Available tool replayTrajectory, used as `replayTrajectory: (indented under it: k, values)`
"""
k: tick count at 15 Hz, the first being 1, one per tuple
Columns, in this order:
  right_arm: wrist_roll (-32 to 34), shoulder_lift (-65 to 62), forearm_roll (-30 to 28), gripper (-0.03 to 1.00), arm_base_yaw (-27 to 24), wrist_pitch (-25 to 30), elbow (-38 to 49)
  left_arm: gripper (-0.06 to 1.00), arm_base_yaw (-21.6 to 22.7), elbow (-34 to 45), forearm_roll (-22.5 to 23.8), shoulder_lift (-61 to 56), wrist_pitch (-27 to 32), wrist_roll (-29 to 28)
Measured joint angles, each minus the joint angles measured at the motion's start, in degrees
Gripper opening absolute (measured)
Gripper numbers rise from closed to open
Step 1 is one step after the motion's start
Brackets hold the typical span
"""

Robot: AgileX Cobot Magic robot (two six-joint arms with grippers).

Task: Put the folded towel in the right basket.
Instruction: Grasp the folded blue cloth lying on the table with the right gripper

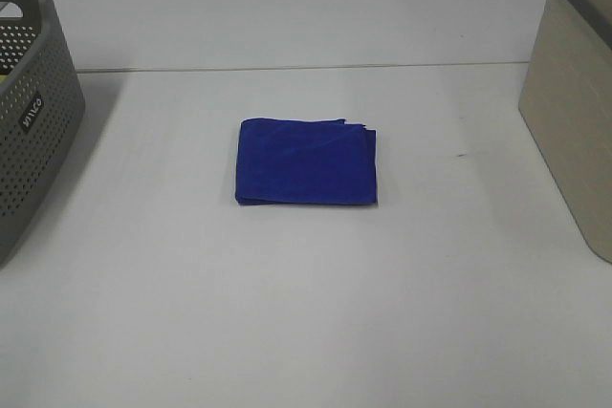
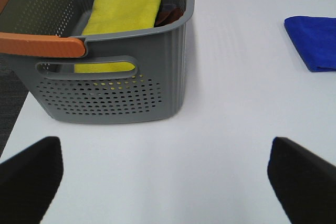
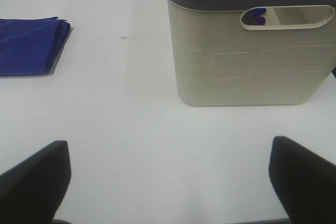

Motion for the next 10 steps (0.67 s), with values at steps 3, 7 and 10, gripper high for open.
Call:
replayTrajectory:
  k: [3,7,10]
  values:
    - [0.0,0.0,0.0,0.98,0.0,0.0,0.0,0.99,0.0,0.0,0.0,0.0,0.0,0.0]
    - [0.0,0.0,0.0,0.98,0.0,0.0,0.0,0.99,0.0,0.0,0.0,0.0,0.0,0.0]
    - [0.0,0.0,0.0,0.98,0.0,0.0,0.0,0.99,0.0,0.0,0.0,0.0,0.0,0.0]
